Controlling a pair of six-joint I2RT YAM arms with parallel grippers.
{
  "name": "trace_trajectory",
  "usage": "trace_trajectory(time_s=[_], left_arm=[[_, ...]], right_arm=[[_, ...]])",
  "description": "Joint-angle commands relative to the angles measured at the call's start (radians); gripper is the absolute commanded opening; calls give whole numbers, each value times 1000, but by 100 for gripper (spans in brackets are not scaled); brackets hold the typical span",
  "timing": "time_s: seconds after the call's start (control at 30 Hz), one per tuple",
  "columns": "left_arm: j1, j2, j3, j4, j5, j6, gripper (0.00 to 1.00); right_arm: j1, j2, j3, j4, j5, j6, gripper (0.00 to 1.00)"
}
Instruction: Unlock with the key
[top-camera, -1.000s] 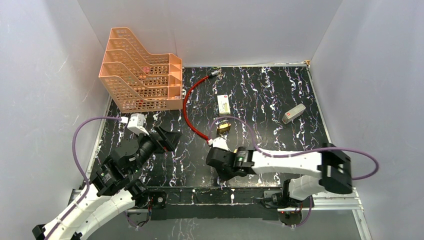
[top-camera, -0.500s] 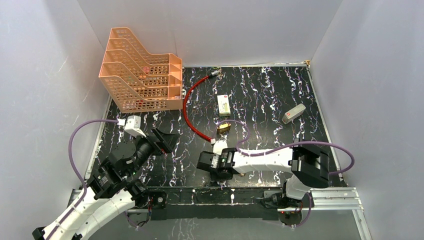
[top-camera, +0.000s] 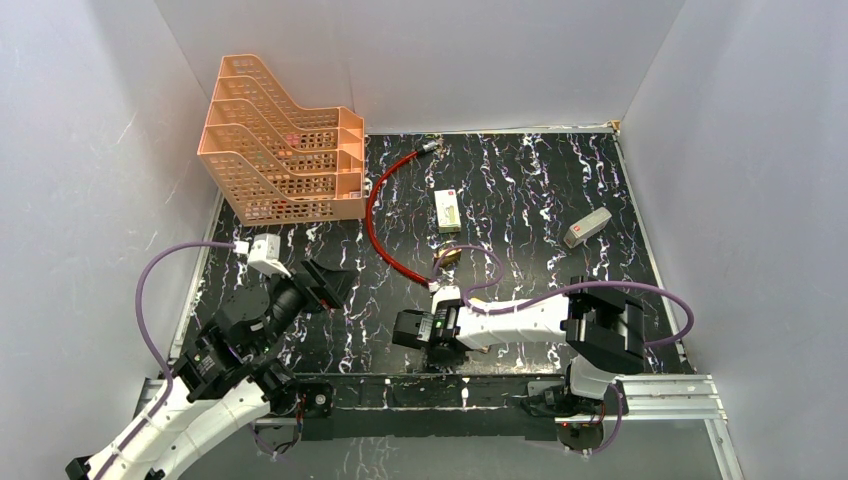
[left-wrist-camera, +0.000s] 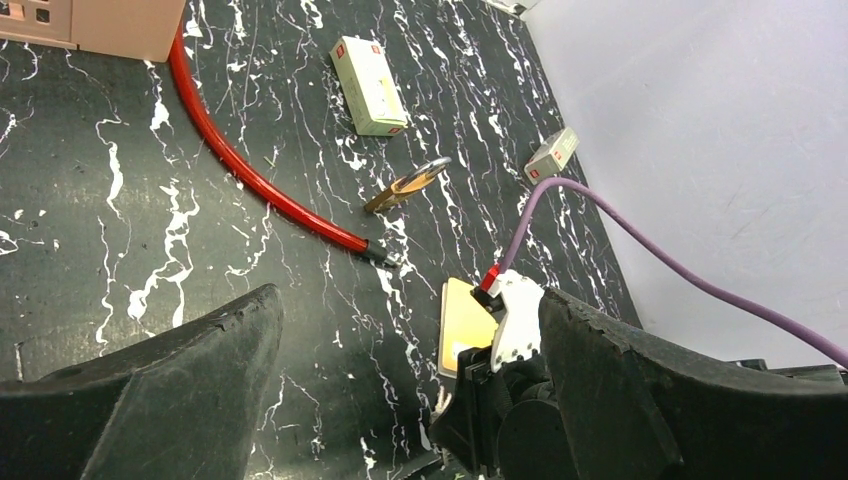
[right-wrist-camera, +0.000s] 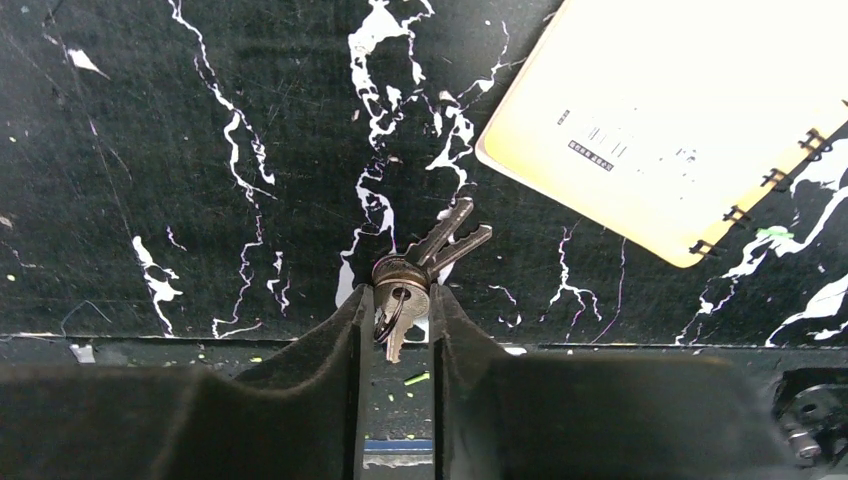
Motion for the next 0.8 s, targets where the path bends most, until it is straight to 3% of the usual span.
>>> trace_trajectory(time_s=[0.0,0.17,0.2,0.4,0.53,0.6,0.77], left_arm=[[-3,-21,4,-11,-10,5,95],[-3,-23,7,-15,-12,4,95],[-3,-22,8,-15,-11,3,95],[-4,-14,12,-14,-9,5,95],[-2,-5,14,-11,-8,7,95],[-3,0,14,-11,-6,4,95],[-3,4,11,-6,-2,3,95]], right_arm=[[5,-17,17,-12,22,-1,22],[5,-32,17,-16,22,-3,0],[5,-33,20,-17,21,-5,0],[5,-60,25,-16,18,-24,0],[5,-61,12,-2,1,-39,20],[5,-66,4,9,-8,-40,24],[5,-90,-13,28,-3,-40,15]])
